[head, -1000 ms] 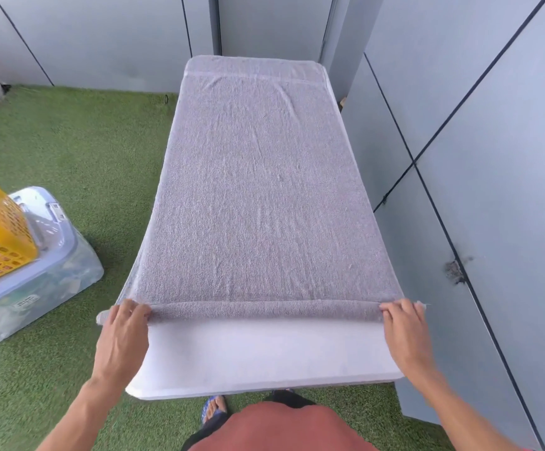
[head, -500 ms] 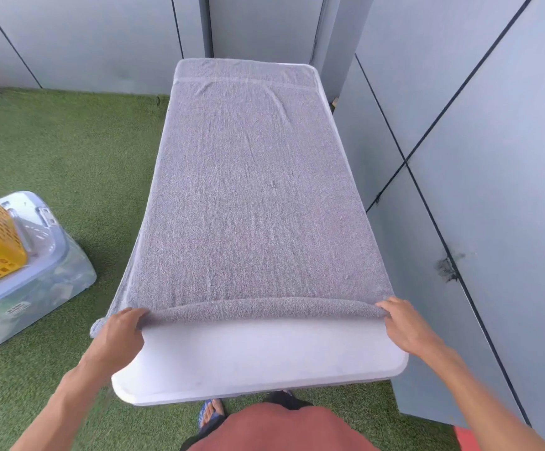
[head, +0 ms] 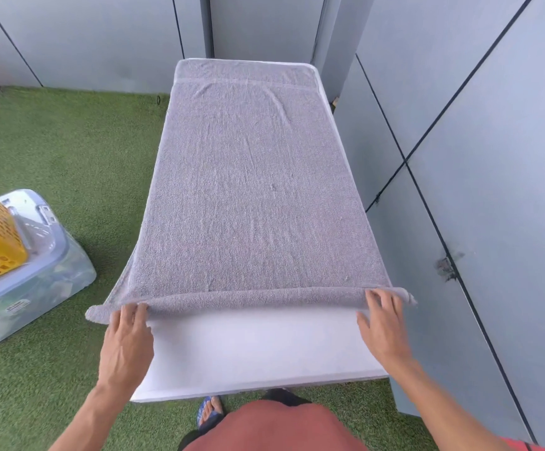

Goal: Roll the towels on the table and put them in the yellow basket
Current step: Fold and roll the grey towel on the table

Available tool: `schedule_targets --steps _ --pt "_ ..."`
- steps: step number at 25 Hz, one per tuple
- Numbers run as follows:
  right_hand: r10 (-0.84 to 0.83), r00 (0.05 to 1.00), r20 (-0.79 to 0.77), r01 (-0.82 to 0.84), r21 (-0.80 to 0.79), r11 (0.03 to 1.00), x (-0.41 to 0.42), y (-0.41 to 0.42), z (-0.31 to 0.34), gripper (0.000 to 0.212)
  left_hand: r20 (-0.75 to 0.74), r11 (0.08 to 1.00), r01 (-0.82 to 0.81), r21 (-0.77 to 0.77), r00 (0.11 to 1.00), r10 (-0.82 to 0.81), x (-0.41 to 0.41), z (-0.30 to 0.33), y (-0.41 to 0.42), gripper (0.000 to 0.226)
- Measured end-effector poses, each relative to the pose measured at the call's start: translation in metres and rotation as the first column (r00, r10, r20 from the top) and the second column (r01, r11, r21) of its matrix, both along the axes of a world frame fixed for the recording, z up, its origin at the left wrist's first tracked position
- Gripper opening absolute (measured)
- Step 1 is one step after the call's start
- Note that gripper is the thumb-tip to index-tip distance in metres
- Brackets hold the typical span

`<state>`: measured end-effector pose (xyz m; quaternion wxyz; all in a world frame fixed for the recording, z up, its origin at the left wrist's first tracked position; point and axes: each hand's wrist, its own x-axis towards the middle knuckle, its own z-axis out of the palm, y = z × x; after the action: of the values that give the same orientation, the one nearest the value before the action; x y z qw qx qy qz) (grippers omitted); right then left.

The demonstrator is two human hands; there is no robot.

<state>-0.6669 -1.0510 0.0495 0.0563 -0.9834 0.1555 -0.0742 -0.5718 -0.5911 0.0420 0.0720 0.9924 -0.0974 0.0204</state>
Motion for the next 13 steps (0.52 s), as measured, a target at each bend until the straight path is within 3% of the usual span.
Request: schedule_targets --steps 2,6,9,11,13 --pt "0.036 0.999 -0.033 -0.035 0.031 0.999 0.01 -0.004 -0.004 0.045 -0.033 0.999 0.016 -0.037 0.999 -0.017 0.004 -0.001 -0.003 0.047" --pt "-0.02 0.975 -0.221 0.046 0.112 0.993 0.032 -0.015 -0.002 0.041 -0.172 0.994 -0.084 -0.067 0.983 0.071 0.03 0.011 -0.007 0.032" --pt "0.085 0.936 -0.342 -0.05 0.108 0.993 0.03 -0.023 0.012 0.043 -0.276 0.996 -0.072 -0.046 0.959 0.056 0.042 0.01 0.007 0.029" --pt "0.16 0.882 -0.443 -0.068 0.215 0.974 0.032 -0.034 0.025 0.044 -0.404 0.993 -0.103 -0.052 0.912 0.073 0.051 0.012 0.017 0.034" --pt "0.13 0.881 -0.455 0.042 0.349 0.936 0.043 -0.041 0.029 0.044 -0.459 0.967 -0.21 -0.146 0.88 0.122 0.06 0.019 0.018 0.036"
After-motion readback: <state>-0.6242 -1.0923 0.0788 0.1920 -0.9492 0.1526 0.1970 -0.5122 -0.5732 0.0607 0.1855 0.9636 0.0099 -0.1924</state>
